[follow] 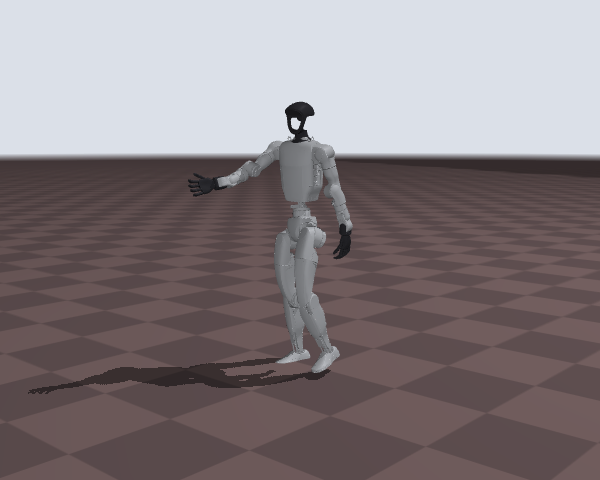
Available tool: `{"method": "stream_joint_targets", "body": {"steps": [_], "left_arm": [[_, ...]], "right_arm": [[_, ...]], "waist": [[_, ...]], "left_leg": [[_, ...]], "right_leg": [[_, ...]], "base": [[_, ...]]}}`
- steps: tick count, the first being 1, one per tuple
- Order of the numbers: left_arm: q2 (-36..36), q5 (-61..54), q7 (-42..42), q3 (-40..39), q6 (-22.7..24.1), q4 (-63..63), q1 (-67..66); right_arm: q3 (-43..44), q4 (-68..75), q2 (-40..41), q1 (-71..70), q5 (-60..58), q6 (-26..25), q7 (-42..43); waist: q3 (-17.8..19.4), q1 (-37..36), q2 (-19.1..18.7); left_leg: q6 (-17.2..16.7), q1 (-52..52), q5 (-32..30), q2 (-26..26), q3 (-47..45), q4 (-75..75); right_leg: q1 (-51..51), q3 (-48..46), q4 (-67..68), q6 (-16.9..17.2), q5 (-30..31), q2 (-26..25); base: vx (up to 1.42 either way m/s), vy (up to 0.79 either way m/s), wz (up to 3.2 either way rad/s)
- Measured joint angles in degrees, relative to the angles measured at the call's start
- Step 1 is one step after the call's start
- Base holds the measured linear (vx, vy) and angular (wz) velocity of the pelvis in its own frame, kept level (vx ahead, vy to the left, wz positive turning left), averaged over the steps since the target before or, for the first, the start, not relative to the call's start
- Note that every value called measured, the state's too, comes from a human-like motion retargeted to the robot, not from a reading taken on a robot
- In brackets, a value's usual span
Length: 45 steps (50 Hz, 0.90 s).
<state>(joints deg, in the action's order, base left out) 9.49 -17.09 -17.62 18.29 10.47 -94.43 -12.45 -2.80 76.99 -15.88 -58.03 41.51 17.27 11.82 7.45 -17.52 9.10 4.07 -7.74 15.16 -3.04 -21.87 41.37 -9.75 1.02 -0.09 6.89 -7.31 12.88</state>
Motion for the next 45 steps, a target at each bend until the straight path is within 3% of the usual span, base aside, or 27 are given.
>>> {"method": "stream_joint_targets", "body": {"steps": [2,3,5,7,8,12,15,20,24,27,30,34,35,37,38,40,43,45], "left_arm": [[-0.2,-3.5,9.3,-4.3,3.4,0.0,13.2],[-0.2,-6.3,11.0,-6.1,4.4,0.8,19.2],[0.4,-4.7,10.3,-9.5,2.9,1.4,31.6],[3.3,-1.2,9.9,-11.0,1.0,2.7,44.1],[5.1,-0.2,10.3,-10.9,0.5,3.7,50.3],[12.4,1.9,12.7,-8.6,-0.1,8.1,73.7],[17.5,-1.5,13.2,-5.8,1.3,11.7,86.4],[22.4,-1.8,11.6,-0.2,0.9,12.1,99.4],[20.2,-0.3,10.7,-0.4,0.1,11.3,100.1],[15.8,-0.4,10.0,-2.8,0.8,12.7,92.6],[10.1,0.6,10.1,-5.3,1.3,14.6,79.6],[3.4,4.9,10.8,-5.6,1.8,10.5,60.3],[2.3,7.7,10.4,-5.0,1.9,8.3,55.2],[1.1,13.5,4.5,-3.1,-0.5,3.6,43.6],[0.8,12.4,2.6,-2.3,-0.8,1.8,37.1],[0.1,7.7,2.2,-2.1,-0.4,-0.7,23.2],[-0.7,-0.7,-1.2,-1.5,1.3,-1.3,3.0],[-0.6,-4.9,-5.7,0.8,1.7,-0.4,-9.0]], "right_arm": [[1.4,1.0,2.3,10.6,-4.1,-0.2,-0.6],[1.9,2.9,3.0,16.2,-7.8,-1.0,-2.2],[1.8,8.3,3.6,27.6,-17.4,-4.8,-8.0],[0.9,14.4,3.8,39.0,-24.4,-8.9,-12.8],[0.3,16.9,4.0,44.9,-26.3,-10.4,-14.7],[-3.7,19.8,5.1,68.1,-24.2,-12.8,-22.3],[-5.9,18.0,5.1,82.7,-20.3,-12.6,-28.9],[-1.2,19.5,2.2,95.8,-21.6,-14.9,-33.5],[0.4,20.4,2.1,95.8,-22.5,-15.6,-31.9],[-1.8,20.2,3.6,90.3,-20.9,-14.8,-30.4],[-3.1,20.4,4.9,79.9,-18.9,-13.7,-25.7],[-1.8,20.4,5.2,59.2,-11.7,-11.6,-16.1],[-2.1,20.4,5.2,53.1,-8.6,-10.9,-14.3],[-0.9,20.2,4.1,40.2,-6.2,-12.2,-13.0],[1.3,19.7,2.7,33.8,-6.5,-12.1,-11.1],[5.7,16.4,-0.4,21.4,-6.1,-10.7,-6.5],[6.1,10.4,-3.6,2.3,-0.1,-5.7,-2.0],[2.0,7.8,-5.3,-9.3,5.9,-1.6,-0.5]], "waist": [[3.4,2.4,-4.6],[3.1,5.6,-7.2],[0.6,12.4,-10.7],[0.0,18.9,-11.3],[1.2,21.8,-11.7],[4.8,28.5,-12.4],[4.8,31.5,-13.5],[3.5,32.8,-13.3],[0.6,30.2,-11.5],[-1.6,27.4,-10.7],[-2.2,23.9,-9.8],[0.5,14.3,-6.2],[1.3,10.6,-4.3],[-0.1,5.0,-0.5],[-2.1,3.8,-0.6],[-2.2,1.5,-1.4],[-0.6,0.0,-0.5],[-0.2,-0.5,1.0]], "left_leg": [[-1.5,19.7,0.0,2.3,-1.5,-29.2],[-2.8,23.6,0.4,1.6,-0.8,-36.7],[-6.9,24.9,-1.8,0.0,0.6,-46.4],[-8.6,22.6,-2.3,-1.2,4.0,-46.4],[-8.8,23.1,-2.4,-2.0,6.0,-46.4],[-7.3,24.0,-3.2,-3.3,10.5,-46.4],[-5.4,22.6,-3.8,-4.7,11.7,-46.4],[-5.7,21.6,-4.3,-5.3,11.1,-46.4],[-6.0,20.4,-3.7,-3.5,10.4,-46.4],[-6.0,20.0,-2.8,-2.2,10.3,-46.4],[-5.6,21.2,-2.2,-0.4,10.4,-46.4],[-3.7,23.1,-2.1,3.9,8.1,-41.5],[-2.7,21.5,-1.6,5.3,6.4,-36.5],[-3.8,4.1,-1.8,2.7,2.0,-7.5],[-4.3,-7.8,-3.8,-1.8,2.1,9.7],[-5.3,-23.6,-5.2,-6.7,5.4,34.4],[-1.6,-39.8,8.1,-10.4,7.3,61.3],[2.0,-48.8,12.3,-14.0,6.6,74.9]], "right_leg": [[-1.4,0.1,5.9,-0.3,-1.1,-3.7],[1.4,-1.3,12.2,-1.5,-1.4,-6.0],[17.3,-4.4,38.0,-3.1,1.0,-8.1],[32.6,-6.6,61.4,-1.5,9.7,-5.8],[37.5,-7.6,70.7,-1.1,11.1,-4.4],[53.7,-9.8,101.7,-5.8,-2.4,3.6],[63.2,-9.3,114.9,-7.5,-3.7,3.6],[67.9,-8.5,120.0,-7.5,-1.4,-1.6],[62.8,-7.9,111.4,-6.8,1.0,-3.4],[53.3,-7.7,95.8,-5.3,3.0,-5.1],[36.9,-8.5,68.6,-5.0,4.4,-5.0],[6.7,-9.7,20.9,-2.8,-4.8,-4.0],[0.9,-8.9,11.1,-1.4,-5.7,-3.0],[-1.4,-6.7,-0.4,-0.5,-1.3,-0.4],[-0.3,-5.9,-3.8,-0.8,1.0,-1.3],[-0.1,-3.9,-4.9,0.0,2.4,-2.1],[0.4,-2.0,-4.9,0.6,3.3,-0.7],[1.7,-1.1,-4.9,-0.8,3.8,0.4]], "base": [[0.11,0.28,0.1],[-0.06,0.3,1.32],[-0.18,0.23,1.76],[-0.11,0.12,1.91],[-0.03,0.1,1.88],[0.0,0.1,1.17],[0.01,0.04,0.25],[0.05,-0.01,-0.13],[0.04,-0.03,-0.23],[0.04,-0.03,-0.04],[0.08,-0.06,-0.08],[0.08,-0.16,-0.9],[-0.06,-0.29,-1.77],[-0.17,-0.27,-1.36],[-0.17,-0.17,-0.79],[-0.08,-0.07,-0.72],[-0.03,-0.03,-0.6],[-0.03,-0.05,-0.12]]}}
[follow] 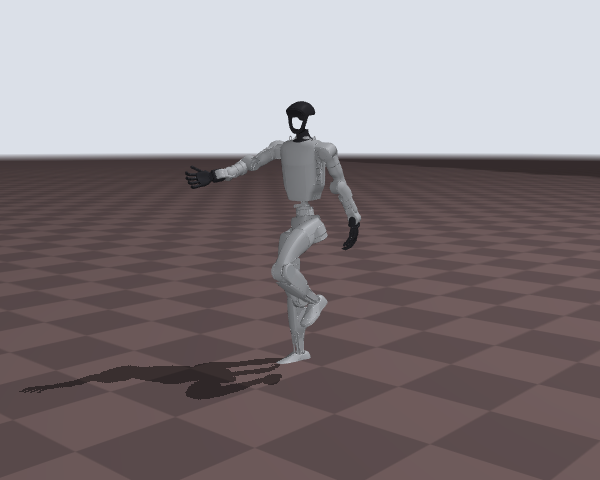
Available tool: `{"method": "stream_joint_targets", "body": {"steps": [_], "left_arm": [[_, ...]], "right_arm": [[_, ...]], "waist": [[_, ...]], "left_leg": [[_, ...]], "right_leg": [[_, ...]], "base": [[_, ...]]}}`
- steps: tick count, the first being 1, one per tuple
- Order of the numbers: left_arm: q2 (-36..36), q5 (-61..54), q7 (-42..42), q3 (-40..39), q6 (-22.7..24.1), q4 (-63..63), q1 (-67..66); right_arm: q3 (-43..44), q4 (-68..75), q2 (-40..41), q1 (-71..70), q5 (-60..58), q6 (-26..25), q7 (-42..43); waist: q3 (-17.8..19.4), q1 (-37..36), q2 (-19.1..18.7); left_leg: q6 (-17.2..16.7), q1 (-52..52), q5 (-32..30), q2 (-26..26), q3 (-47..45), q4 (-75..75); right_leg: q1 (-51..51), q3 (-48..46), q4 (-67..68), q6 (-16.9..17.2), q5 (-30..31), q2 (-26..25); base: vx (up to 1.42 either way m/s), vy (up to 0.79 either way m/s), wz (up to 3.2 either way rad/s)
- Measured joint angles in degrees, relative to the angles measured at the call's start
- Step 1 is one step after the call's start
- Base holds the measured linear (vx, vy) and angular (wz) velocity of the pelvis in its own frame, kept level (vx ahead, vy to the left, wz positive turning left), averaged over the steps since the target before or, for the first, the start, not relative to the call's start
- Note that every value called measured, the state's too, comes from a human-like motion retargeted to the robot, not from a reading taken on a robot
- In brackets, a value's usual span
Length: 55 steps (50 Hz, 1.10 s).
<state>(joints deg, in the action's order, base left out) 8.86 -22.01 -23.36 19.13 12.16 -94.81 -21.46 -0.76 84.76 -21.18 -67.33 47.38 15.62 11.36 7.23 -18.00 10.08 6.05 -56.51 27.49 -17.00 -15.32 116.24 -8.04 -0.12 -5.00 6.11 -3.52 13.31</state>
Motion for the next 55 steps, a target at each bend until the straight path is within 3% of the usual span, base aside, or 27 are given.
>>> {"method": "stream_joint_targets", "body": {"steps": [2,6,12,16,18,20,21,23,25,26,28,32,35,39,43,47,50,52,55], "left_arm": [[1.4,-1.3,-3.9,1.8,-1.4,1.5,-9.8],[5.3,-1.2,-6.9,-0.2,-4.9,2.7,-21.9],[6.0,-2.0,-6.0,-2.4,-6.2,2.6,-20.6],[3.0,-0.7,-2.9,0.2,-3.9,0.7,-6.9],[2.0,0.3,2.2,-0.4,-2.4,-0.6,3.9],[1.9,0.8,11.9,-4.6,0.6,-1.2,16.8],[1.8,-1.4,15.2,-6.8,2.7,-0.7,23.3],[1.8,-1.8,16.7,-10.4,3.6,0.4,35.8],[2.9,5.2,14.3,-12.6,1.2,1.4,48.2],[4.0,7.4,14.3,-12.4,0.6,2.3,54.5],[6.4,10.3,15.4,-11.0,-0.3,4.5,67.4],[12.0,11.8,19.1,-4.4,-1.3,10.8,90.3],[17.0,11.1,20.1,1.6,-0.5,14.7,102.5],[22.1,12.1,20.1,6.4,-1.3,15.4,112.8],[22.1,12.0,20.3,5.9,-2.0,14.8,115.9],[17.0,9.2,20.2,1.4,-0.8,17.6,108.5],[11.2,7.2,19.5,-2.4,0.8,22.9,95.3],[7.7,6.0,18.9,-3.9,1.7,25.0,84.6],[4.4,7.3,18.8,-5.4,2.8,23.3,68.3]], "right_arm": [[-5.4,-0.2,-2.8,-9.9,4.1,1.8,0.8],[-12.3,2.7,-8.6,-23.2,5.0,0.7,2.4],[-12.5,3.6,-6.7,-24.0,5.2,1.1,2.6],[-6.1,-0.8,1.6,-9.5,3.0,2.8,1.0],[-3.9,-3.0,6.3,0.6,-0.9,2.3,0.9],[-3.4,-3.7,9.7,11.3,-6.1,1.4,0.9],[-3.6,-3.0,10.6,17.1,-10.3,1.6,0.3],[-4.3,-0.4,11.4,29.5,-21.7,-0.6,-4.3],[-6.2,3.8,11.4,42.4,-31.7,-3.8,-11.5],[-6.5,5.9,11.0,48.9,-33.8,-5.2,-14.0],[-5.8,9.8,9.9,61.3,-34.8,-7.7,-17.5],[-1.8,12.5,7.7,83.1,-27.6,-10.9,-20.6],[-1.3,12.1,6.2,95.8,-23.9,-11.2,-25.0],[-1.9,12.6,3.3,105.3,-24.7,-12.1,-28.5],[-1.9,12.6,2.6,106.3,-24.8,-12.9,-27.7],[-3.7,12.6,5.5,97.6,-22.3,-11.9,-25.9],[-4.3,12.6,7.8,86.0,-20.3,-11.2,-22.3],[-3.2,12.6,8.5,75.9,-18.1,-10.5,-18.2],[-1.4,12.6,9.1,57.6,-13.5,-8.3,-11.8]], "waist": [[0.0,-0.7,0.9],[-1.0,-1.4,1.3],[-5.2,2.8,0.7],[-5.6,4.5,1.3],[-2.5,3.4,1.2],[2.7,2.6,-1.4],[3.3,5.0,-3.6],[2.1,11.3,-8.2],[-2.4,17.4,-10.4],[-2.6,20.4,-10.9],[-1.1,25.9,-11.7],[3.8,29.9,-12.7],[5.2,30.1,-13.8],[4.1,30.2,-14.2],[1.6,28.6,-13.5],[-0.6,25.1,-12.8],[-1.2,21.5,-11.9],[-0.3,18.0,-10.8],[1.7,9.8,-7.2]], "left_leg": [[1.8,-7.5,-0.8,-1.1,0.6,8.7],[2.3,-15.4,-1.8,3.0,2.6,15.6],[1.6,-7.4,-4.4,7.2,3.8,3.1],[0.0,16.1,-7.2,8.3,-0.4,-28.2],[-1.2,36.6,-11.2,10.1,-5.7,-56.7],[-3.0,61.8,-12.8,14.5,-10.8,-91.7],[-3.9,68.3,-12.3,15.2,-10.5,-102.4],[-8.5,74.5,-13.0,14.0,-8.8,-116.5],[-12.6,71.1,-14.8,12.5,-6.6,-121.2],[-13.3,70.1,-14.9,11.9,-4.4,-121.2],[-12.9,69.6,-15.1,11.0,-0.1,-121.2],[-8.7,70.4,-15.8,10.3,3.0,-121.2],[-8.0,70.7,-16.2,9.2,1.7,-121.2],[-8.4,70.4,-16.0,9.3,-0.5,-121.2],[-8.6,69.3,-15.5,10.2,-1.5,-121.2],[-8.3,68.6,-14.5,11.5,-1.5,-121.2],[-7.9,69.5,-14.3,13.5,-1.3,-121.2],[-7.5,71.4,-14.5,15.2,-2.1,-121.2],[-5.0,71.7,-13.7,18.2,-5.7,-116.2]], "right_leg": [[1.1,-0.1,0.0,-1.1,0.3,0.4],[2.4,-2.1,0.0,-0.9,0.6,0.1],[4.3,-4.5,0.0,-0.8,-0.3,-2.1],[3.0,-2.3,0.0,-0.4,-1.1,-1.8],[0.3,0.3,2.1,-0.4,-1.9,-1.5],[-4.0,2.4,5.3,0.2,-3.1,-3.0],[-3.9,1.3,8.3,-0.5,-3.8,-5.0],[3.4,-2.5,22.9,-2.9,-5.0,-8.8],[21.9,-6.3,49.2,-3.7,-0.8,-8.6],[28.5,-7.6,59.4,-2.6,3.2,-7.2],[38.9,-9.0,77.5,-1.1,5.9,-4.4],[53.4,-8.9,105.7,-4.9,-4.3,1.0],[61.4,-7.5,119.3,-7.3,-7.5,-0.6],[65.6,-6.0,127.1,-8.5,-10.0,-3.6],[61.6,-5.6,121.8,-7.9,-9.7,-5.3],[49.4,-6.7,101.8,-6.3,-8.4,-5.0],[33.6,-9.7,73.4,-5.3,-6.3,-2.9],[18.7,-11.6,47.1,-3.8,-6.5,-3.2],[0.4,-9.8,14.5,0.8,-9.1,-3.5]], "base": [[0.01,-0.01,0.15],[0.04,0.01,0.5],[0.03,0.0,0.39],[0.08,0.05,-0.58],[0.17,0.1,-1.29],[0.2,0.2,-0.82],[0.07,0.28,0.54],[-0.11,0.28,1.71],[-0.2,0.17,1.87],[-0.13,0.1,2.0],[-0.06,0.08,2.03],[-0.03,0.08,0.75],[0.02,0.04,-0.44],[0.06,0.0,-0.53],[0.04,-0.04,-0.3],[0.03,-0.06,-0.05],[0.07,-0.08,-0.09],[0.11,-0.15,-0.55],[0.05,-0.27,-1.53]]}}
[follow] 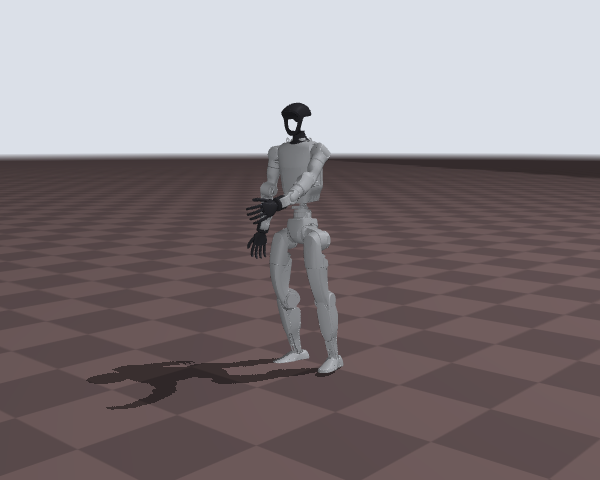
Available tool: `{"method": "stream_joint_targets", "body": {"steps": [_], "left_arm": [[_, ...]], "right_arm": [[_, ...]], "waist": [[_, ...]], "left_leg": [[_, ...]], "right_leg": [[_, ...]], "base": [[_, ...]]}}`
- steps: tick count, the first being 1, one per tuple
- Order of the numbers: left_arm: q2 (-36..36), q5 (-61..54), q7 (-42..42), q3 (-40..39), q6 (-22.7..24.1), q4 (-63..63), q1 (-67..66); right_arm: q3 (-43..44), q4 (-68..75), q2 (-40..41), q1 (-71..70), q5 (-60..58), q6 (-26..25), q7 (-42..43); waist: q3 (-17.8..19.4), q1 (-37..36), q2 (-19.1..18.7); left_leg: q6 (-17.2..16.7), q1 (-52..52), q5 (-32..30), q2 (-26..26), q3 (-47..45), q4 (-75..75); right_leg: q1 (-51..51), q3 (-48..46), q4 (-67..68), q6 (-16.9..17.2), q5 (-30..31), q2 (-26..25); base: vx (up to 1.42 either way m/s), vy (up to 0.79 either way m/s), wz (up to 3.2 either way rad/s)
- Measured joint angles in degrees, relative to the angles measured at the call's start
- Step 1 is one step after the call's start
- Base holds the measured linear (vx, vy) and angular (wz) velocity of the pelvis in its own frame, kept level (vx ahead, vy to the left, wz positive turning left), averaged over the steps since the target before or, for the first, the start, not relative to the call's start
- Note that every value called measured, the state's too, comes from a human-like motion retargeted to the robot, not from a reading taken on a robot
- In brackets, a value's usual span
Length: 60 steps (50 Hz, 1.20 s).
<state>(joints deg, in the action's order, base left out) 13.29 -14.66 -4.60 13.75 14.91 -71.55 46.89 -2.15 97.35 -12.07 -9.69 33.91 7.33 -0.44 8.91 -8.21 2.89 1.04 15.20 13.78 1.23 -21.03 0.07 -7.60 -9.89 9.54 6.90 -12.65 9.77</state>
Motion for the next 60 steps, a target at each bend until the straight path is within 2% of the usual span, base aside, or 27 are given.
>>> {"method": "stream_joint_targets", "body": {"steps": [2,3,5,7,9,13,17,21,25,28,30,31,33,35,37,38,40,42,43,45,47,50,54,57,60], "left_arm": [[-0.9,3.8,-3.5,-2.8,-2.4,-5.3,-11.4],[-1.1,2.7,-6.5,-5.1,-4.2,-8.3,-17.0],[-1.4,-3.4,-9.9,-10.1,-5.9,-14.0,-28.7],[-1.4,-10.0,-12.0,-13.1,-5.3,-18.3,-40.4],[-1.4,-14.7,-14.5,-12.2,-4.1,-20.9,-51.6],[-0.4,-16.2,-19.1,-4.8,-4.2,-21.9,-71.0],[0.5,-12.8,-23.2,-1.4,-6.8,-21.2,-83.0],[-1.2,-10.8,-25.0,0.6,-8.3,-20.9,-85.1],[-4.1,-8.5,-24.0,2.9,-7.3,-20.4,-78.1],[-5.2,-5.3,-18.3,2.7,-5.5,-22.0,-65.5],[-5.0,-3.4,-9.5,0.2,-4.0,-23.2,-54.0],[-4.8,-5.3,-4.8,-1.5,-2.1,-22.9,-48.1],[-4.4,-8.9,-0.4,-4.3,-0.1,-21.8,-37.0],[-3.1,-6.0,-1.8,-6.5,-2.1,-21.2,-25.6],[0.0,-3.2,-1.8,-6.5,-3.5,-19.7,-14.7],[1.7,-1.9,-1.4,-5.9,-3.9,-19.1,-9.0],[5.2,1.3,-0.6,-4.2,-4.4,-17.6,2.1],[8.5,3.1,0.4,-2.6,-4.6,-14.9,11.2],[10.1,3.2,0.8,-1.8,-4.6,-13.7,15.6],[13.0,2.0,1.1,0.2,-3.7,-11.3,22.4],[15.1,0.9,0.7,2.3,-3.0,-10.1,27.5],[16.4,1.1,0.3,4.1,-4.0,-10.3,33.0],[13.1,0.3,-0.4,2.0,-4.3,-10.3,32.6],[8.0,-1.3,-0.9,-0.3,-3.4,-8.8,24.8],[2.3,-0.5,-1.5,-2.0,-3.0,-7.4,12.1]], "right_arm": [[0.8,-1.3,0.1,-12.8,1.5,-0.4,1.7],[2.4,-2.1,-0.2,-19.4,0.3,-1.5,2.6],[5.1,-5.4,-1.3,-31.7,-0.1,-1.3,5.3],[5.0,-9.2,-2.4,-43.1,2.2,1.3,7.7],[2.3,-11.7,-3.7,-53.8,5.9,4.7,10.3],[-4.8,-12.6,-8.5,-70.3,12.1,8.6,14.0],[-8.5,-10.7,-12.5,-78.6,14.6,8.6,14.0],[-8.8,-10.1,-11.6,-77.7,15.1,9.0,13.4],[-4.9,-12.8,-6.3,-65.9,12.7,9.9,12.1],[-1.8,-15.2,-1.2,-51.1,7.1,8.9,11.1],[-1.1,-14.7,1.2,-41.1,3.2,7.4,10.7],[-0.9,-13.5,1.5,-36.0,1.7,7.8,10.9],[-0.3,-9.9,1.5,-25.1,-3.7,7.2,9.3],[-0.5,-5.4,0.7,-14.0,-12.3,3.9,4.3],[-0.9,-1.6,-0.2,-2.4,-17.8,0.5,0.2],[-1.2,-0.5,-0.6,3.5,-18.9,-0.6,-1.9],[-2.4,0.0,-1.1,14.9,-18.1,-1.9,-5.7],[-3.6,0.0,-1.6,24.6,-16.1,-2.2,-8.6],[-4.0,-0.3,-1.9,28.8,-15.4,-2.1,-10.1],[-4.4,-0.6,-2.9,36.2,-15.1,-1.6,-12.8],[-3.9,-0.2,-4.1,41.6,-15.3,-1.7,-14.9],[-2.8,0.0,-5.3,46.0,-15.2,-3.4,-16.2],[-3.8,0.0,-3.9,43.5,-14.7,-3.8,-15.7],[-5.9,0.0,-1.8,36.3,-13.4,-2.9,-13.2],[-5.4,0.0,-0.1,24.6,-12.0,-2.5,-8.7]], "waist": [[0.0,-5.3,3.8],[-0.7,-6.4,5.1],[-1.6,-7.1,5.4],[-1.4,-7.7,5.3],[-1.5,-8.9,5.7],[-2.8,-11.1,7.6],[-4.9,-10.3,8.5],[-6.6,-7.4,8.3],[-7.8,-4.5,7.9],[-5.9,-5.3,8.4],[-1.4,-6.9,6.9],[-0.1,-5.6,4.4],[0.5,-0.7,-0.5],[-2.7,4.6,-2.7],[-1.8,10.2,-3.5],[-0.4,12.9,-3.7],[2.2,16.7,-3.9],[2.9,18.4,-4.5],[2.9,19.2,-4.5],[2.4,20.8,-5.2],[1.7,21.8,-6.0],[0.2,21.6,-6.0],[-2.8,18.5,-5.1],[-4.7,15.4,-4.4],[-5.1,11.9,-3.3]], "left_leg": [[0.5,-9.0,1.6,-0.4,-3.2,16.9],[0.3,-17.8,3.7,-3.0,-3.6,32.1],[1.3,-33.2,7.9,-8.9,-1.5,59.3],[3.8,-43.7,13.5,-13.1,0.0,79.9],[5.8,-52.5,18.0,-15.9,1.2,96.6],[8.6,-65.9,21.7,-18.4,2.5,119.1],[10.0,-72.4,23.1,-16.1,3.9,127.2],[10.1,-69.6,22.0,-13.9,4.6,121.7],[7.1,-57.6,18.7,-10.0,4.7,100.9],[3.5,-38.1,12.0,-5.8,1.7,67.1],[1.3,-17.3,4.5,-2.3,-1.4,33.4],[0.9,-9.5,2.8,-1.9,-1.4,20.7],[-0.9,-0.5,2.1,-3.0,-0.5,4.8],[-3.3,-0.9,0.5,-3.5,0.3,-3.4],[-4.3,-0.2,-0.1,-4.5,3.5,-5.1],[-4.4,0.8,-0.3,-5.1,5.5,-5.1],[-4.1,2.5,-0.7,-6.0,8.3,-5.1],[-3.5,2.6,-1.2,-6.6,9.1,-5.1],[-3.0,2.1,-1.5,-6.7,9.6,-5.1],[-1.9,1.3,-1.9,-7.6,10.1,-5.1],[-1.8,0.6,-2.1,-8.8,10.1,-5.1],[-2.8,-0.5,-2.3,-9.1,9.7,-5.1],[-3.0,-2.1,-1.6,-7.7,9.0,-5.1],[-3.2,-2.6,-0.9,-6.3,8.8,-5.1],[-3.1,-1.5,-0.7,-3.8,8.8,-5.1]], "right_leg": [[-3.0,2.9,-10.4,2.0,4.4,2.5],[-2.7,3.7,-13.5,1.8,6.8,3.1],[-1.5,4.7,-14.5,1.4,8.3,2.9],[-1.5,5.2,-14.5,1.6,8.5,2.8],[-0.8,5.9,-14.5,1.3,8.5,2.9],[1.1,6.1,-14.5,0.2,8.4,3.6],[2.5,4.2,-14.5,0.1,8.8,3.3],[3.0,3.0,-14.5,0.1,8.8,2.3],[2.3,3.4,-14.5,0.7,8.3,1.9],[0.0,6.1,-14.0,1.7,8.0,2.8],[-3.3,8.8,-11.7,1.9,7.1,2.0],[-3.9,8.6,-9.5,1.1,6.5,-0.1],[1.0,6.4,2.9,-2.2,4.9,-4.2],[20.7,4.2,32.7,-3.9,7.3,-4.0],[32.7,1.7,53.7,-2.6,17.1,-1.0],[36.6,0.9,62.1,-2.1,18.5,0.7],[43.2,-0.1,77.3,-3.4,12.6,4.3],[49.7,-0.8,89.8,-6.7,4.4,7.7],[53.0,-0.7,95.0,-7.9,2.2,9.0],[57.4,-0.5,102.3,-9.1,0.9,8.7],[59.7,-0.1,105.8,-8.7,1.1,5.4],[60.7,0.6,106.4,-8.6,1.0,1.7],[55.4,1.5,96.6,-8.1,3.8,-0.3],[45.6,2.1,79.7,-6.3,4.8,-2.0],[29.1,1.4,50.6,-4.8,5.9,-1.8]], "base": [[-0.1,-0.31,-1.65],[-0.14,-0.26,-0.86],[-0.11,-0.17,-0.3],[-0.02,-0.09,-0.22],[0.02,-0.06,-0.27],[0.05,-0.04,0.12],[0.06,-0.01,0.55],[0.03,0.0,0.32],[0.03,0.03,-0.15],[0.1,0.08,-0.93],[0.14,0.16,-1.07],[0.08,0.25,-0.09],[-0.08,0.3,1.09],[-0.21,0.21,1.37],[-0.09,0.12,1.68],[-0.01,0.1,1.76],[0.0,0.1,1.36],[-0.01,0.09,0.57],[0.0,0.07,0.32],[0.01,0.03,0.12],[0.0,0.0,0.0],[0.0,-0.02,-0.14],[0.0,-0.02,-0.26],[0.0,0.0,0.0],[0.04,-0.03,-0.13]]}}
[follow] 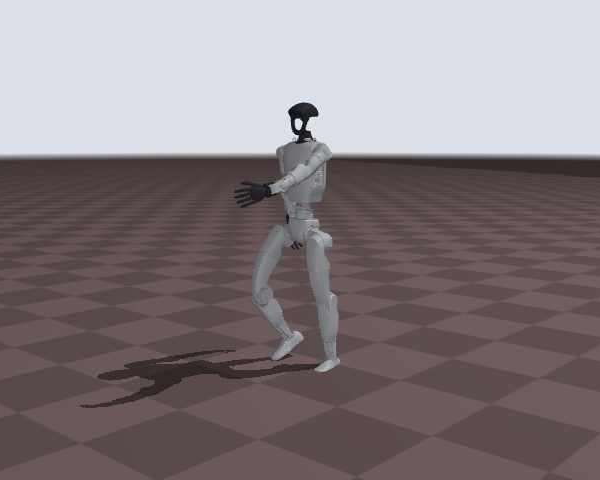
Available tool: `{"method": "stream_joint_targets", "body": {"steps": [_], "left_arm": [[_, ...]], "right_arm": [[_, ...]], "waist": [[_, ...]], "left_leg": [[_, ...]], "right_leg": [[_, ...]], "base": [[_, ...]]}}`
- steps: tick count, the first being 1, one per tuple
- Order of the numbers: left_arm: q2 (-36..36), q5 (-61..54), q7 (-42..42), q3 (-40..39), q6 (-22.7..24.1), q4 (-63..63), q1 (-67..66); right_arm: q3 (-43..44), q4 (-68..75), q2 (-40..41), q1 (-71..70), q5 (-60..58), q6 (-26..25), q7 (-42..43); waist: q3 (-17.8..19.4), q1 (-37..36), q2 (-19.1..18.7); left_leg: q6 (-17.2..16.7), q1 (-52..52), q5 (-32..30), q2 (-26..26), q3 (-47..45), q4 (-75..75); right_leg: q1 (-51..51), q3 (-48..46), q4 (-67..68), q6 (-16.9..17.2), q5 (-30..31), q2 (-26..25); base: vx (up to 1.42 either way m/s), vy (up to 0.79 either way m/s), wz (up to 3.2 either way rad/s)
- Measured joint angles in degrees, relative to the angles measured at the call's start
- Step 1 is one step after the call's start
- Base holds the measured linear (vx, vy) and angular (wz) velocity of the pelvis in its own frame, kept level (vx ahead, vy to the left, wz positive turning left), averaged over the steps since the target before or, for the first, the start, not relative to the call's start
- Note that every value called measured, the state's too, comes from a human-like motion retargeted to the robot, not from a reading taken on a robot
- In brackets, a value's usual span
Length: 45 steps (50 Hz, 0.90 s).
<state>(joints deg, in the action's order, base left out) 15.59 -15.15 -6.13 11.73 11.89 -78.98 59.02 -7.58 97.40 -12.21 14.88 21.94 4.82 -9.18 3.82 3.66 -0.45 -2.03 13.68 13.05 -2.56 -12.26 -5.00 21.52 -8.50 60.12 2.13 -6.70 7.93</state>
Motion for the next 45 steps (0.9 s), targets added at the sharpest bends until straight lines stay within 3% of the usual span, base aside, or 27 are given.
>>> {"method": "stream_joint_targets", "body": {"steps": [3,5,7,8,10,13,15,17,20,25,28,30,33,35,36,38,40,42,45], "left_arm": [[-4.4,2.8,0.5,-0.3,0.6,-2.8,-13.9],[-6.0,7.9,-0.1,0.7,0.7,-7.2,-23.6],[-6.3,10.1,-5.9,1.9,-1.8,-12.0,-34.7],[-6.1,7.6,-8.1,2.2,-2.0,-13.8,-40.9],[-5.6,1.7,-9.6,1.3,-1.2,-16.1,-53.6],[-4.4,-6.8,-13.6,0.7,0.2,-16.4,-71.2],[-3.4,-10.4,-17.1,2.6,0.2,-15.6,-81.5],[-1.9,-10.9,-19.8,4.5,-0.8,-14.6,-89.9],[0.3,-9.3,-22.3,5.1,-2.8,-13.9,-99.2],[0.1,-8.0,-23.2,4.4,-4.5,-14.0,-101.8],[-2.4,-7.1,-22.5,5.3,-3.6,-13.7,-95.5],[-4.1,-5.9,-20.7,5.5,-2.4,-14.6,-88.1],[-5.4,-3.7,-12.7,3.4,-1.2,-16.7,-71.8],[-5.4,-3.5,-3.4,-0.6,0.6,-17.6,-58.0],[-5.3,-5.8,-0.9,-2.0,1.9,-16.8,-51.8],[-5.3,-6.7,0.3,-4.3,2.0,-15.5,-39.3],[-4.1,-1.6,-1.4,-5.6,-0.6,-13.9,-26.9],[-1.6,1.2,-0.9,-4.9,-2.0,-11.4,-14.6],[3.0,3.9,0.3,-1.9,-2.5,-7.5,2.6]], "right_arm": [[3.7,0.0,0.4,-15.8,3.7,1.5,6.4],[4.0,0.0,0.7,-27.7,9.6,3.0,9.7],[5.4,-0.5,0.0,-39.9,11.9,1.7,11.1],[7.1,-1.4,-0.9,-45.9,12.3,1.9,12.7],[10.0,-4.7,-3.0,-57.1,14.0,3.6,16.2],[8.8,-9.5,-5.6,-74.4,19.8,7.7,19.6],[4.9,-11.3,-7.4,-84.6,24.8,10.6,21.1],[0.5,-11.3,-9.6,-92.8,28.0,11.9,22.2],[-3.9,-9.6,-12.7,-101.4,28.9,11.6,23.0],[-4.9,-9.1,-12.0,-103.4,26.0,11.5,23.5],[-2.7,-10.5,-7.7,-96.7,23.3,12.2,22.7],[-0.2,-12.1,-4.1,-89.1,20.6,12.6,22.0],[2.7,-13.6,0.3,-74.4,14.9,10.7,20.8],[4.1,-13.3,1.5,-64.1,11.2,9.7,20.2],[4.8,-12.0,1.5,-58.5,8.8,9.5,19.5],[5.6,-8.7,0.9,-46.7,2.1,7.7,15.6],[5.2,-4.9,-0.1,-34.6,-4.9,4.3,9.7],[4.0,-1.9,-0.8,-22.5,-9.6,1.4,5.1],[0.1,-0.3,-1.4,-5.2,-11.2,-0.6,-1.4]], "waist": [[1.5,-6.3,2.3],[2.6,-13.0,5.7],[1.1,-18.1,9.3],[-0.7,-19.3,9.6],[-0.9,-21.3,9.5],[1.4,-22.9,9.9],[2.9,-23.8,10.4],[3.4,-24.9,11.2],[2.1,-25.3,12.2],[-2.4,-21.4,11.6],[-4.3,-18.9,11.2],[-4.0,-18.2,11.2],[-0.2,-18.4,10.2],[4.3,-17.7,7.5],[4.4,-15.0,5.5],[3.7,-9.1,1.2],[1.9,-3.8,-1.1],[3.2,1.2,-1.9],[6.1,6.7,-2.6]], "left_leg": [[1.4,1.1,0.2,3.3,-1.5,2.2],[3.7,-2.6,0.9,5.6,-4.7,11.3],[2.9,-19.6,1.1,2.8,-8.0,38.7],[2.5,-30.8,0.3,-0.9,-7.4,54.8],[1.6,-46.2,1.4,-5.3,-4.5,78.7],[5.0,-59.9,10.3,-12.6,-4.9,103.9],[8.3,-66.0,12.4,-18.3,-5.9,116.0],[9.5,-70.9,12.2,-19.9,-5.3,123.2],[8.8,-76.7,11.6,-16.5,-3.2,127.8],[8.4,-75.1,9.6,-10.7,-1.1,121.9],[7.7,-65.1,9.1,-8.6,-2.2,109.0],[6.6,-53.6,7.7,-6.8,-4.3,94.6],[4.9,-27.5,2.8,-1.8,-8.8,57.4],[4.3,-6.6,2.8,2.4,-11.3,27.2],[3.8,-1.9,3.7,2.5,-10.6,18.9],[0.8,3.3,3.1,1.0,-8.9,6.7],[-1.6,3.3,0.3,-0.3,-7.2,0.0],[-2.1,3.3,0.4,-1.7,-3.8,0.0],[-2.0,4.3,0.2,-3.2,-0.5,0.0]], "right_leg": [[-21.7,-1.3,-36.7,2.7,-5.3,0.2],[-31.0,0.4,-54.5,4.9,-5.1,2.0],[-31.6,2.8,-63.5,5.4,-0.2,4.3],[-29.6,3.8,-64.7,5.3,1.2,3.8],[-28.6,5.3,-65.1,6.4,2.2,3.6],[-28.8,6.5,-65.1,6.4,3.2,3.9],[-28.8,7.1,-65.1,4.9,3.6,4.0],[-28.3,7.3,-65.1,4.3,3.7,4.5],[-26.8,6.5,-65.1,4.9,3.8,5.1],[-24.5,4.2,-65.1,5.5,3.0,3.7],[-24.0,4.5,-65.1,5.7,2.1,3.2],[-25.2,5.7,-65.1,5.6,1.4,3.5],[-29.6,8.0,-63.5,6.6,0.7,3.7],[-33.3,8.6,-60.5,7.6,-0.3,2.3],[-32.2,7.3,-57.1,6.5,-0.9,0.6],[-24.2,3.9,-41.2,3.1,-1.9,-2.5],[-7.5,1.5,-14.7,1.3,3.1,-2.1],[4.3,0.9,5.4,3.0,10.2,-0.2],[16.6,0.0,28.5,2.1,4.0,3.9]], "base": [[0.04,-0.14,-0.77],[-0.08,-0.27,-1.63],[-0.21,-0.27,-1.18],[-0.2,-0.18,-0.59],[-0.12,-0.09,-0.46],[-0.05,-0.07,-0.41],[-0.02,-0.09,-0.18],[0.0,-0.04,-0.02],[0.02,0.01,0.36],[0.0,0.01,0.5],[0.02,0.01,-0.1],[0.09,0.06,-0.59],[0.17,0.11,-0.74],[0.16,0.22,-0.05],[0.04,0.28,1.08],[-0.1,0.26,1.78],[-0.15,0.16,1.62],[-0.05,0.09,1.62],[0.0,0.08,1.12]]}}
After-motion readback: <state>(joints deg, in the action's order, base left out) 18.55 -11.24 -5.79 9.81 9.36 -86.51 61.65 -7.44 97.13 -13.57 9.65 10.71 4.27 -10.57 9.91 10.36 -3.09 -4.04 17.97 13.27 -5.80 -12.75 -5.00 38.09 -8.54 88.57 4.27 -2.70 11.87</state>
